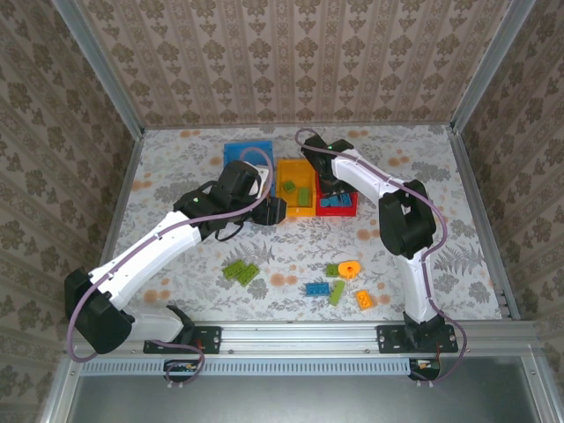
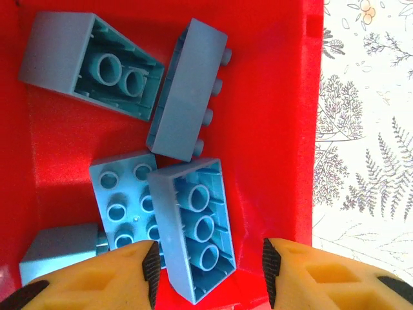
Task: Sort the legos into containers by color
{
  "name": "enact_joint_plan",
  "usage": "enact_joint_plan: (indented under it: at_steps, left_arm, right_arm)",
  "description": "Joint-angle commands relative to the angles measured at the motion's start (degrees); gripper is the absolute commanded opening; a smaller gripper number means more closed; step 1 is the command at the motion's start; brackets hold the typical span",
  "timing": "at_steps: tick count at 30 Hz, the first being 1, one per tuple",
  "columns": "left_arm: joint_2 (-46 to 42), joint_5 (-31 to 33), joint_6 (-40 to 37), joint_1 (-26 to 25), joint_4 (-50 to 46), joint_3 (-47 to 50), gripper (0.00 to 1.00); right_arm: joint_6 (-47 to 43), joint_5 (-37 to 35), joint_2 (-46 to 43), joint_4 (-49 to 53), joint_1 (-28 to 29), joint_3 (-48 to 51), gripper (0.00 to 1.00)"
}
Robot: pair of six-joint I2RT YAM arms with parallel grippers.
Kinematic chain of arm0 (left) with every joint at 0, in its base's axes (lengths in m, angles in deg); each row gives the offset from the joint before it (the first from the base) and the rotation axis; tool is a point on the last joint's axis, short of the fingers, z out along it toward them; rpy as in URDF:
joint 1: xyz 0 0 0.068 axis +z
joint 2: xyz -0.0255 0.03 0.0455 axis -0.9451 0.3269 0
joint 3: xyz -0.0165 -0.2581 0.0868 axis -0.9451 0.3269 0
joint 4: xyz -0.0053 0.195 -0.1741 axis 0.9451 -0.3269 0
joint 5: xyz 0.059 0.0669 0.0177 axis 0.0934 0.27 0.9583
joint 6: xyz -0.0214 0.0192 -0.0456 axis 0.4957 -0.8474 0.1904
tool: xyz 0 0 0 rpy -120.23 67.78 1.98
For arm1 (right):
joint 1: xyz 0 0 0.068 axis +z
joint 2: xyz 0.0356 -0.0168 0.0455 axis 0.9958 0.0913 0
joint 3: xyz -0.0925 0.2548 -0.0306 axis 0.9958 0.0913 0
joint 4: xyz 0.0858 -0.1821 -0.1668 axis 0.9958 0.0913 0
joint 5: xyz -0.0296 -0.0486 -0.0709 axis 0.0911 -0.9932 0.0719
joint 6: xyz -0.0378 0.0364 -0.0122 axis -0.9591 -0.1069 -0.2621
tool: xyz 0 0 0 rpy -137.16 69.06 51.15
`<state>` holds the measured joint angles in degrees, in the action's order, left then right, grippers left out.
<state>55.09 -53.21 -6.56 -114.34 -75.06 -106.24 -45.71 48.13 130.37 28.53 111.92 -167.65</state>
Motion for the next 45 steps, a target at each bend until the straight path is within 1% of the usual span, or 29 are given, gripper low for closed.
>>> enact_joint_plan:
  at_steps: [1, 6, 8, 10, 13, 16, 20, 22, 24, 27, 29, 33, 38, 45]
  left_arm:
    - [-0.9, -1.6, -2.8, 0.1, -1.1, -0.7, 0.65]
    - [0.6, -4.9, -5.6, 0.0, -1.3, -0.3, 0.67]
    - [2.6, -6.8, -6.8, -0.6, -1.3, -0.7, 0.68]
    - [4.5, -8.9, -8.7, -1.9, -1.0, -1.1, 0.7]
    - [8.4, -9.6, -13.4, -6.6, 0.0, -1.8, 0.73]
    - [13.8, -9.4, -19.7, -11.5, -0.3, -4.2, 0.74]
    - [20.6, -7.0, -27.3, -17.6, 1.4, -6.9, 0.77]
    - [23.3, -6.2, -29.6, -19.4, 3.5, -7.6, 0.78]
    - [26.8, -5.2, -31.2, -20.7, 4.9, -9.2, 0.78]
    - [31.9, -3.0, -33.5, -22.8, 5.1, -12.8, 0.79]
    - [34.9, -1.6, -35.1, -24.0, 5.5, -15.0, 0.8]
    - [40.2, -0.5, -36.0, -25.2, 5.1, -19.4, 0.82]
    - [46.4, 0.8, -37.4, -26.8, 1.7, -24.9, 0.82]
    - [50.8, 4.3, -36.7, -28.0, -1.6, -28.2, 0.82]
  right_arm:
    - [-0.6, -1.9, -2.5, 2.7, 1.3, -3.0, 0.51]
    - [0.0, -2.3, -8.2, 3.3, 2.8, -3.3, 0.51]
    - [0.8, -2.0, -12.3, 2.9, 3.0, -1.3, 0.52]
    - [1.2, -0.3, -18.1, 0.1, 3.0, 4.0, 0.54]
    - [2.1, 4.2, -28.3, -5.1, 2.7, 14.3, 0.59]
    - [4.9, 9.2, -38.6, -6.9, 2.1, 24.2, 0.63]
    - [11.2, 14.7, -53.4, -3.7, 0.4, 34.6, 0.67]
    - [15.0, 17.0, -60.2, -0.6, -0.9, 38.2, 0.69]
    - [18.1, 18.6, -66.3, 3.6, -2.2, 40.4, 0.7]
    - [20.3, 19.6, -73.4, 10.1, -4.0, 40.9, 0.72]
    - [20.9, 20.1, -76.6, 13.5, -5.3, 39.8, 0.74]
    - [20.2, 20.3, -78.7, 17.5, -6.5, 37.4, 0.76]
    - [18.6, 20.7, -79.4, 18.8, -6.9, 36.3, 0.78]
    - [15.9, 22.2, -79.0, 19.0, -8.1, 35.7, 0.78]
